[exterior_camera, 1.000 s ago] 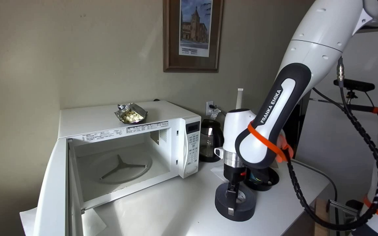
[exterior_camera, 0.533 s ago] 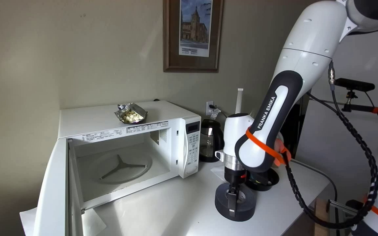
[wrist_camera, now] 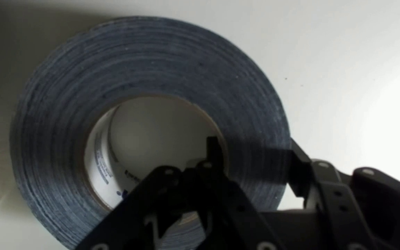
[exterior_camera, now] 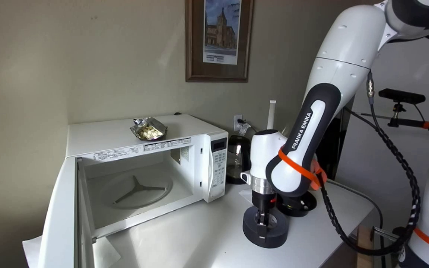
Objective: Pick the masking tape from the table and place it on top of the microwave
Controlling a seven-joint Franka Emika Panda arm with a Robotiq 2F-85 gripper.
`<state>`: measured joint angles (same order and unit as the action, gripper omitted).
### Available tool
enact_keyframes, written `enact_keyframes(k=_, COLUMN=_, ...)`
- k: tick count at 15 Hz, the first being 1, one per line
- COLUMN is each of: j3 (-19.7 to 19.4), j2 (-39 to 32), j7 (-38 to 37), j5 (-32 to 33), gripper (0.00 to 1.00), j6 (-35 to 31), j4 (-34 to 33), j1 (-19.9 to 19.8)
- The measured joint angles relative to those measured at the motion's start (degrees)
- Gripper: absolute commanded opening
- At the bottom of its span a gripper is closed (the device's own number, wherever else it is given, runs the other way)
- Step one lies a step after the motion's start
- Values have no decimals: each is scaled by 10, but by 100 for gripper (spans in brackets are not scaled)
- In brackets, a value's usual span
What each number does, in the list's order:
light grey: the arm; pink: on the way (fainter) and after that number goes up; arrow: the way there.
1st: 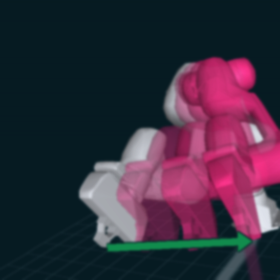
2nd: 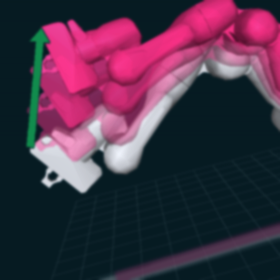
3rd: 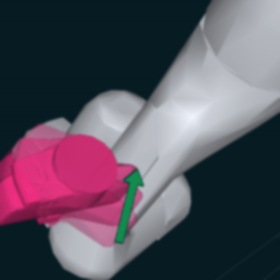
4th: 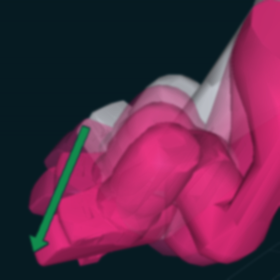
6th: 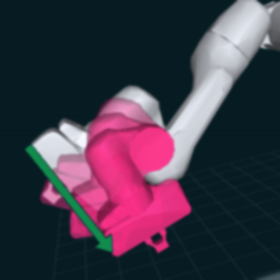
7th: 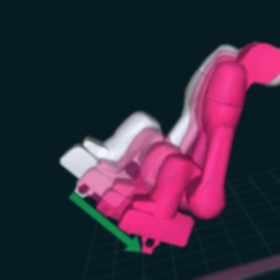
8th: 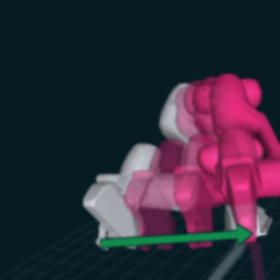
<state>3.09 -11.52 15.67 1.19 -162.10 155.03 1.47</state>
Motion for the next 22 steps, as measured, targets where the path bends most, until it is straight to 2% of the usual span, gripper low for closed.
enact_keyframes(k=4, j3=-13, j2=18, j7=-73, j5=86, gripper=20, j6=43, j4=0, j1=28)
enact_keyframes(k=9, j3=11, j2=126, j7=-155, j5=177, gripper=20, j6=206, j4=5, j1=72)
enact_keyframes(k=13, j3=31, j2=242, j7=-123, j5=192, gripper=20, j6=306, j4=9, j1=75)
enact_keyframes(k=14, j3=28, j2=272, j7=-102, j5=191, gripper=45, j6=319, j4=10, j1=73)
enact_keyframes(k=17, j3=17, j2=343, j7=-50, j5=186, gripper=45, j6=340, j4=18, j1=69)
enact_keyframes(k=20, j3=16, j2=360, j7=-43, j5=185, gripper=45, j6=341, j4=30, j1=69)
enact_keyframes(k=21, j3=16, j2=360, j7=-43, j5=185, gripper=20, j6=341, j4=31, j1=69)
enact_keyframes(k=22, j3=16, j2=359, j7=-43, j5=185, gripper=20, j6=341, j4=31, j1=69)
